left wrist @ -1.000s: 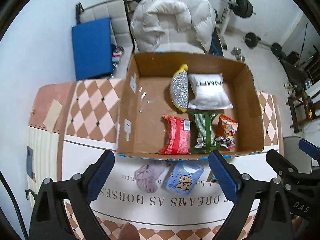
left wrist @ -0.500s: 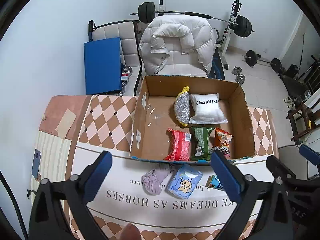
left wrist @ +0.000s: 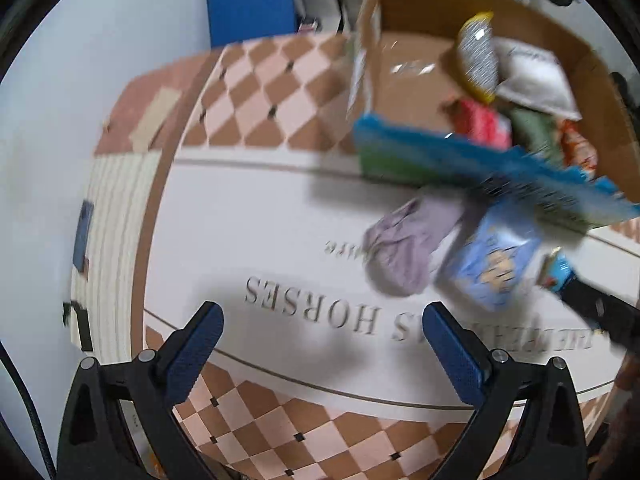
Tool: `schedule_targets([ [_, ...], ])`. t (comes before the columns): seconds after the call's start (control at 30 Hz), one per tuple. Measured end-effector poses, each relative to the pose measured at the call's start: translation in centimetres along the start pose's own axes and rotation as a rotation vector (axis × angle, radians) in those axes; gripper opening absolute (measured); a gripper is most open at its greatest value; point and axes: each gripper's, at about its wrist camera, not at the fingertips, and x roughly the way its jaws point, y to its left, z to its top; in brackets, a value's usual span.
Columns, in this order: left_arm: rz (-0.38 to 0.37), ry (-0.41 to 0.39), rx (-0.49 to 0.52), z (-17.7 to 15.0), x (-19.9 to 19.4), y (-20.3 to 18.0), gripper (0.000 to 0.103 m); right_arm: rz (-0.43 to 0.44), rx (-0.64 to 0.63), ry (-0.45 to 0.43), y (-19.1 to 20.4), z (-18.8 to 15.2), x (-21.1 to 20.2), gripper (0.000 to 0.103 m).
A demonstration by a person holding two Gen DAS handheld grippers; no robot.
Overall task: Organize soft objects
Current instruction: 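Grasp the lilac cloth with left tool while right tool grasps the blue cartoon bag, then place the lilac cloth in the box with left tool while right tool places the blue bag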
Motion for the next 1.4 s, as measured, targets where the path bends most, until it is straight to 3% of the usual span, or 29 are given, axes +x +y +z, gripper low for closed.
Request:
schedule_targets([
  [0.17,0.029,0.051,-0.027,-0.7,2.3,2.1,0.102,0.026,0.182,0.040,1.7,1.1,6.5,0.103],
  [0.33,0.026,0.067,-0.028,0.0,3.6,3.1,0.102,-0.052,0.201,0.038,3.9,1.7,10.6,0.103],
  [0.4,0.006,0.075,-0.018,0.6,3.9,2.9,0.102,-0.082,0.190,0.062,4.3,1.5,11.7,0.094],
  [0.53,-0.059,0.087,0.032,2.2,4.5,0.8,0.101,-0.146,0.106,0.085,4.3,0.3,11.6,0.072],
  [0.67,-0.143,0.137,0.126,4.0,6.1,-2.8,0.101,-0.186,0.069,0.116,2.1,-1.3,11.1,0.070],
  [0.8,-0.172,0.192,0.203,5.0,8.1,-5.9,0.101,-0.166,0.079,0.136,-0.1,-2.4,10.9,0.071],
  [0.9,-0.183,0.230,0.242,5.3,9.5,-7.5,0.080,-0.140,0.109,0.146,-1.1,-2.6,11.0,0.071],
  [0.97,-0.209,0.286,0.237,5.1,10.6,-8.0,0.039,-0.126,0.119,0.147,-1.6,-2.7,11.0,0.071],
  [1.13,-0.246,0.284,0.184,3.4,9.9,-7.5,0.034,-0.124,0.115,0.141,-2.9,-2.3,9.8,0.052],
  [1.23,-0.266,0.284,0.151,1.0,8.9,-7.2,0.033,-0.136,0.086,0.139,-1.8,-2.5,9.2,0.042],
  [1.4,-0.325,0.278,0.079,-2.6,6.6,-6.7,0.031,-0.118,0.056,0.122,-1.2,-4.3,7.7,0.038],
])
